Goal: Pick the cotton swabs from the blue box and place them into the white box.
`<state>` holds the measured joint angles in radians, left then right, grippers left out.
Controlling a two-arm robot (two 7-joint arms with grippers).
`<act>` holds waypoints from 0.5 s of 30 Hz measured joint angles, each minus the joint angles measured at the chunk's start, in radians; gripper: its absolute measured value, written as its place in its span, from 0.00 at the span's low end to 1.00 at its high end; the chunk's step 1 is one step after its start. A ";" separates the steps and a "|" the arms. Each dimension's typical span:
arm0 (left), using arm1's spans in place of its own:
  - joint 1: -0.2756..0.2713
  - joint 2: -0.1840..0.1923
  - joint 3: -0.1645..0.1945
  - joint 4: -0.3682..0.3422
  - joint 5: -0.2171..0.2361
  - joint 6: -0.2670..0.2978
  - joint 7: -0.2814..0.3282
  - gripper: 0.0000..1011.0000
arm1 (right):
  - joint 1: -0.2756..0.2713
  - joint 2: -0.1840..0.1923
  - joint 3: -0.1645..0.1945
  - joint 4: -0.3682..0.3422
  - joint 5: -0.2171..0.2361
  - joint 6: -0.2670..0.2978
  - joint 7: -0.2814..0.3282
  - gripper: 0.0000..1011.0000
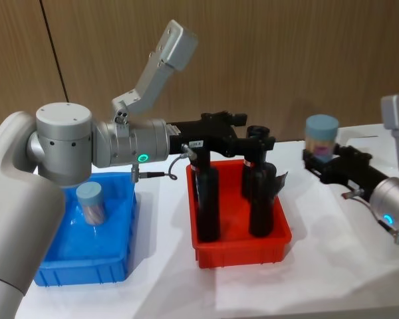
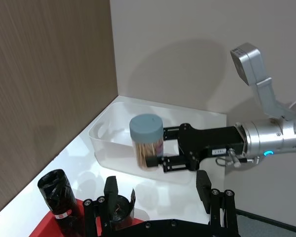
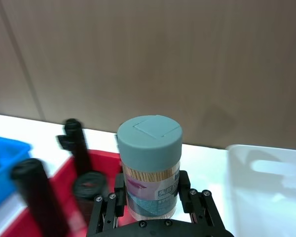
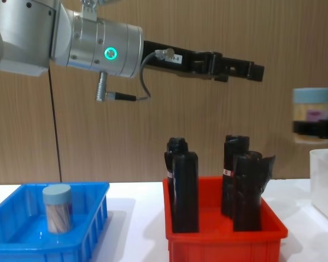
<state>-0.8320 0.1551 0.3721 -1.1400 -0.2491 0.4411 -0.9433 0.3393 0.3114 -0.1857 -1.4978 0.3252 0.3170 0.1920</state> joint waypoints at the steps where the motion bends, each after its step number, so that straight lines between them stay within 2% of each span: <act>1: 0.000 0.000 0.000 0.000 0.000 0.000 0.000 0.99 | 0.001 0.002 0.003 0.004 0.000 -0.003 -0.008 0.61; 15: 0.000 0.000 0.000 0.000 0.000 0.000 0.000 0.99 | 0.026 0.043 0.068 0.113 -0.008 -0.042 -0.111 0.61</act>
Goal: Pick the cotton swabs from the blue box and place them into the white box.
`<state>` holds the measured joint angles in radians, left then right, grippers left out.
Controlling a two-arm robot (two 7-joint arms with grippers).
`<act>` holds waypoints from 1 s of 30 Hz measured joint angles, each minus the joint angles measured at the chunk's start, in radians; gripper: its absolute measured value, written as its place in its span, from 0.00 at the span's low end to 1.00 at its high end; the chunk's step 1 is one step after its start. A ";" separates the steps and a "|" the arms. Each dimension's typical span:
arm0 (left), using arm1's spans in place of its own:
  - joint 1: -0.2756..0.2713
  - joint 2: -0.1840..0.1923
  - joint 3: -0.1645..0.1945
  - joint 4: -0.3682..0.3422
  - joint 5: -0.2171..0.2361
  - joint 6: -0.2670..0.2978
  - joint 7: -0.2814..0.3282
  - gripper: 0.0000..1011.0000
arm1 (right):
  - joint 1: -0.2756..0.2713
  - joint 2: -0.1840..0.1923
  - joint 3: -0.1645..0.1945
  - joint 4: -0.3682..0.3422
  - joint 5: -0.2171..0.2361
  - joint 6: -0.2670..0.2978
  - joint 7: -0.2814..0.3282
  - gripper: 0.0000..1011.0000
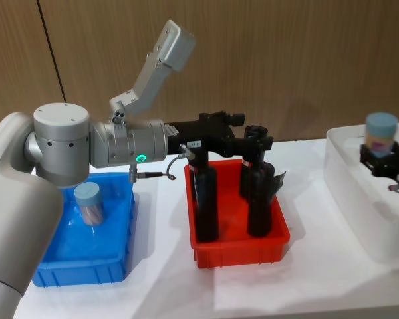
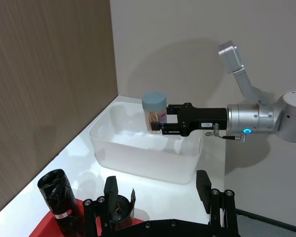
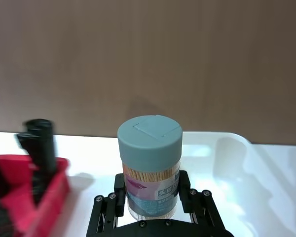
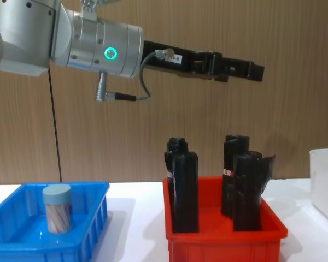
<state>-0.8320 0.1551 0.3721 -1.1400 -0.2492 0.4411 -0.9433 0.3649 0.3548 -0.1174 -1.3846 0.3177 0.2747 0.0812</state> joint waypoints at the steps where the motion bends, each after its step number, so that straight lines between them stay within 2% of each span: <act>1: 0.000 0.000 0.000 0.000 0.000 0.000 0.000 0.99 | 0.004 0.003 0.006 0.015 0.000 -0.002 -0.009 0.61; 8: 0.000 0.000 0.000 0.000 0.000 0.000 0.000 0.99 | 0.029 0.014 0.026 0.091 -0.005 -0.007 -0.035 0.61; 15: 0.000 0.000 0.000 0.000 0.000 0.000 0.000 0.99 | 0.043 0.017 0.034 0.134 -0.008 -0.008 -0.041 0.61; 28: 0.000 0.000 0.000 0.000 0.000 0.000 0.000 0.99 | 0.053 0.021 0.046 0.169 -0.011 -0.017 -0.041 0.97; 30: 0.000 0.000 0.000 0.000 0.000 0.000 0.000 0.99 | 0.053 0.021 0.047 0.170 -0.011 -0.019 -0.041 0.99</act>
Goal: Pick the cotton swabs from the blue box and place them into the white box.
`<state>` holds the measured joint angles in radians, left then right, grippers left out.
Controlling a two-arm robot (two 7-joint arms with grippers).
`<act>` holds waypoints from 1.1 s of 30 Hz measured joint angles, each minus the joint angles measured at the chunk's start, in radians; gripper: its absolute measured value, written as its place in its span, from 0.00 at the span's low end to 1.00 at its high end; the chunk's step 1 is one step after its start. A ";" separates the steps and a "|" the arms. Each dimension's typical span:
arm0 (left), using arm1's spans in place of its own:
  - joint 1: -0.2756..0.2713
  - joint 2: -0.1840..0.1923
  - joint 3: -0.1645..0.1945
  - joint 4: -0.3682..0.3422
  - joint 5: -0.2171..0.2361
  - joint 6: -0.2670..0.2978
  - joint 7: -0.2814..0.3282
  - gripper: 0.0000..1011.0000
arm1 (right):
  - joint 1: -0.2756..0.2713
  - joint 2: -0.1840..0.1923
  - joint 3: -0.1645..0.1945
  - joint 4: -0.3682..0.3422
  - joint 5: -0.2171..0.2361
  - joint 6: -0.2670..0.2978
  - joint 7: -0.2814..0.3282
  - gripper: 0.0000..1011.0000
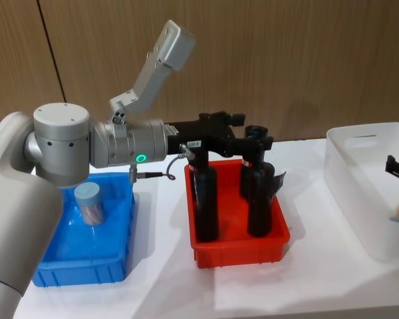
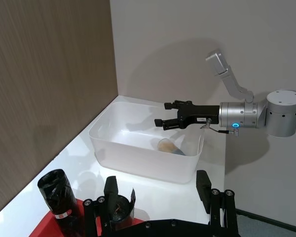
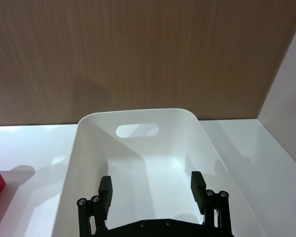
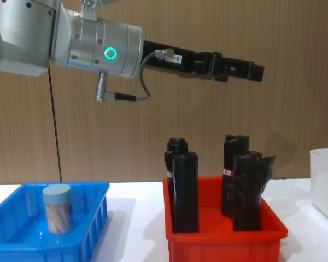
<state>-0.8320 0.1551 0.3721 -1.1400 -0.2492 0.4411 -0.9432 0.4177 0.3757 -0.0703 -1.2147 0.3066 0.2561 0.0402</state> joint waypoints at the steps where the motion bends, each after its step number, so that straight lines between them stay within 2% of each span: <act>1: 0.000 0.000 0.000 0.000 0.000 0.000 0.000 0.99 | 0.000 0.000 0.001 0.000 0.000 -0.001 0.000 0.99; 26: 0.003 0.001 0.000 -0.002 0.000 -0.001 0.003 0.99 | -0.010 0.001 0.006 -0.017 -0.006 -0.013 0.004 0.99; 33: 0.037 0.014 0.005 -0.029 0.002 -0.025 0.056 0.99 | -0.050 -0.002 -0.010 -0.067 -0.007 -0.032 0.006 0.99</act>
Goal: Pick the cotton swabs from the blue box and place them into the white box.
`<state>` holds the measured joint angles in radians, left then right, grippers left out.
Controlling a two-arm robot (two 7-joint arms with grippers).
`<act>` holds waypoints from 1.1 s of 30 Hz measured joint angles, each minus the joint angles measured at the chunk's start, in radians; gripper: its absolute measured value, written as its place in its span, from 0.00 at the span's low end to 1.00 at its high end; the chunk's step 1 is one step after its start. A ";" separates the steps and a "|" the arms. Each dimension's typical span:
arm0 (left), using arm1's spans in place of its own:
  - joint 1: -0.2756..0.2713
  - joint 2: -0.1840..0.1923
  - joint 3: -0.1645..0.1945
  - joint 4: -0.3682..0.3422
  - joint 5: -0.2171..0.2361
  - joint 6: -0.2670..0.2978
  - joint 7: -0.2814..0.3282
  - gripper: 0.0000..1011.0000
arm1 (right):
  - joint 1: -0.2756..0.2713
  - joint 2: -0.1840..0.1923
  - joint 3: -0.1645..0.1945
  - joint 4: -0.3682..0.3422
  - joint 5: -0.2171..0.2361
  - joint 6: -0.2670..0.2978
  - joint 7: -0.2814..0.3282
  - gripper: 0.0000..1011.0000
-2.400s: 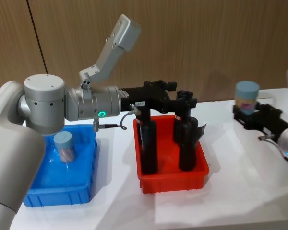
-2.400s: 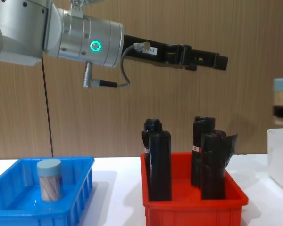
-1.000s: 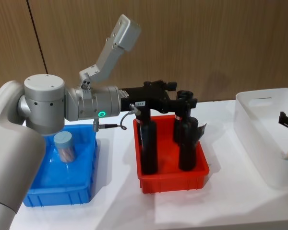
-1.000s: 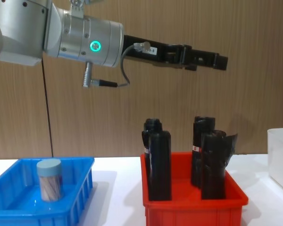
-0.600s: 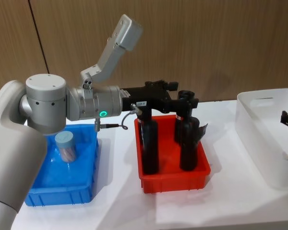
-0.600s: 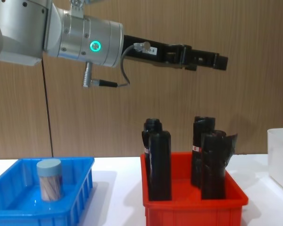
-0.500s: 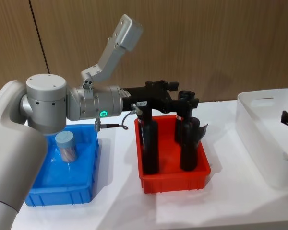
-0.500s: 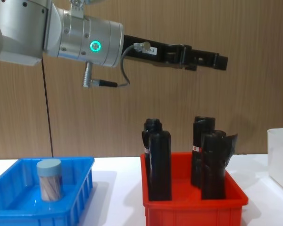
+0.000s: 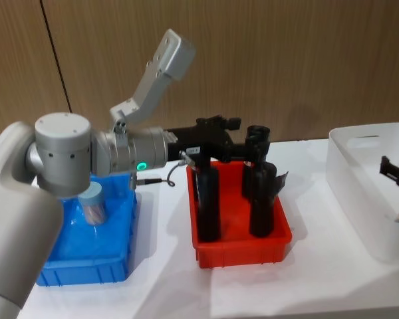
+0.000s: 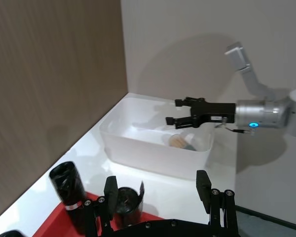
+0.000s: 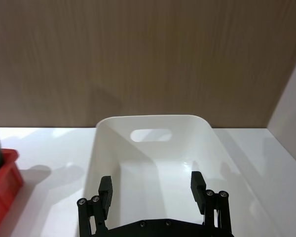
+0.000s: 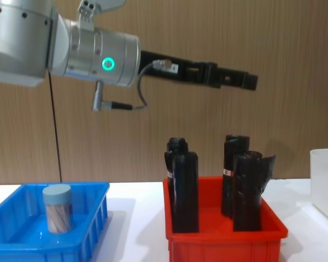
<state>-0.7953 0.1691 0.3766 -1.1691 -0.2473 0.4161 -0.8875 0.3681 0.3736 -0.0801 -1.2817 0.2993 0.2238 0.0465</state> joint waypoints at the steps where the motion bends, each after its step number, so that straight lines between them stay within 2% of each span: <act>1: 0.000 0.000 0.000 0.000 0.000 0.000 0.000 0.99 | -0.007 0.000 -0.002 -0.008 0.000 -0.003 0.000 0.99; 33: 0.267 0.102 0.038 -0.219 0.022 -0.193 0.420 0.99 | -0.314 -0.030 -0.120 -0.398 -0.011 -0.156 0.017 0.99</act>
<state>-0.5287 0.2713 0.4144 -1.3886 -0.2249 0.2229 -0.4679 0.0538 0.3435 -0.1999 -1.6799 0.2886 0.0679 0.0633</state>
